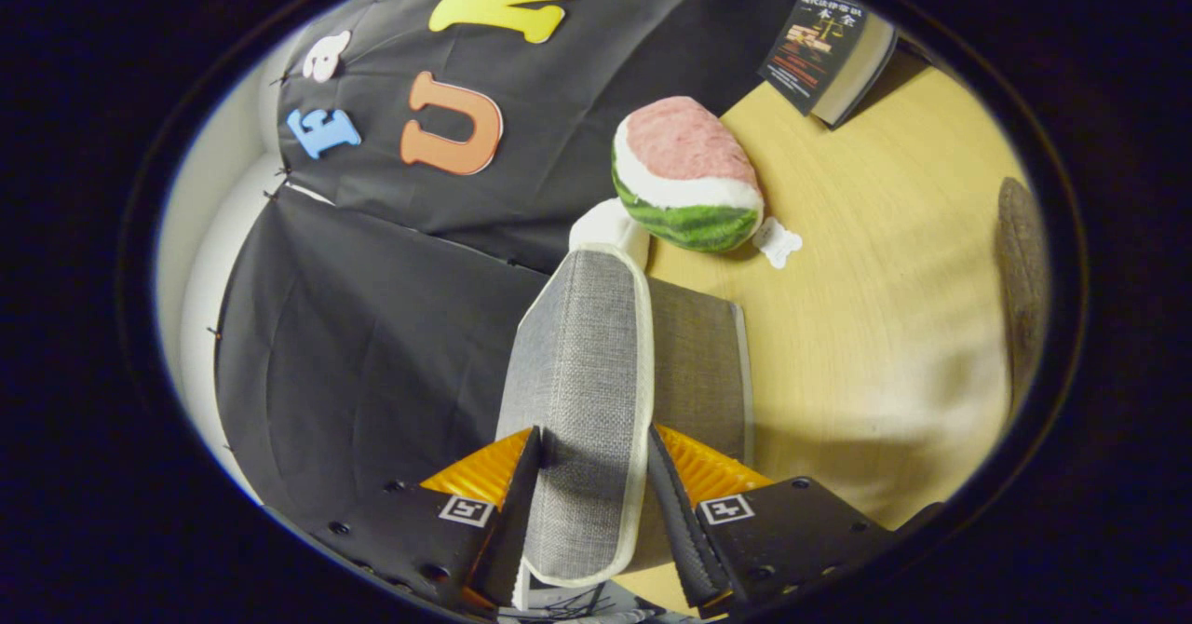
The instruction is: Open the storage box then place both shoes into the box .Put the left shoe in first, then the right shoe, with the right side of both shoes facing outward in a uniform manner.
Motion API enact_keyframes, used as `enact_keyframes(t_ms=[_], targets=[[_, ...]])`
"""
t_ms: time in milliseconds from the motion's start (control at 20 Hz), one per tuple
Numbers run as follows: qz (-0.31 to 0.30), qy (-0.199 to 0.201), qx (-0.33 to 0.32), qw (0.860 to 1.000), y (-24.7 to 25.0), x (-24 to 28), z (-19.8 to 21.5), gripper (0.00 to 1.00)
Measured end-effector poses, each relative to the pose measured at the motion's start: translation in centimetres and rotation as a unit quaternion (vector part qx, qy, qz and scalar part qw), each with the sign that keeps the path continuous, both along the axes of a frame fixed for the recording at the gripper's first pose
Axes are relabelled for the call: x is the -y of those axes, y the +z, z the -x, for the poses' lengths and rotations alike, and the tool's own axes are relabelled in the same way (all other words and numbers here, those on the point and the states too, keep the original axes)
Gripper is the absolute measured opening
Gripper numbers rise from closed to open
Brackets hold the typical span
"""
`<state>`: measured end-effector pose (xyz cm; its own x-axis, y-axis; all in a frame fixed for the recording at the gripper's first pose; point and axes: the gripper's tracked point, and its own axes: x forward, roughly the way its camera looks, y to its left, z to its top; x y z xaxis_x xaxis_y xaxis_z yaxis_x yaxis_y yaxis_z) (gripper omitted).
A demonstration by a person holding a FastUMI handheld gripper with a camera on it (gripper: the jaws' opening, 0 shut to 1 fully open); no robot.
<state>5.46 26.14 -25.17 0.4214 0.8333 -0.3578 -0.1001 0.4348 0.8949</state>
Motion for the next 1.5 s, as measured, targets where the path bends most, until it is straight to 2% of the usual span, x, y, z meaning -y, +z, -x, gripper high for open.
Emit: enact_keyframes(t_ms=[150,200,350,400,500,550,800,1000,1250,1450,1500], targets=[[-0.018,-0.014,-0.021,1.0,0.1,0.8,-0.2,0.55],[-0.025,-0.035,-0.028,0.999,0.2,1.5,-0.5,0.55],[-0.049,-0.045,-0.047,0.997,0.9,1.7,-1.1,0.09],[-0.049,-0.04,-0.042,0.997,1.7,3.0,-0.8,0.08],[-0.036,-0.038,-0.021,0.998,2.3,1.2,-1.0,0.03],[-0.031,-0.028,-0.005,0.999,3.7,2.2,-0.4,0.0],[0.0,-0.013,0.073,0.997,9.8,0.8,-0.6,0.0],[0.032,-0.005,0.142,0.989,16.0,-2.5,-1.1,0.0],[0.093,0.022,0.262,0.96,22.0,-10.7,-0.8,0.0],[0.115,0.049,0.298,0.946,22.5,-17.7,0.7,0.0],[0.13,0.05,0.311,0.94,22.5,-18.8,0.7,0.06]])
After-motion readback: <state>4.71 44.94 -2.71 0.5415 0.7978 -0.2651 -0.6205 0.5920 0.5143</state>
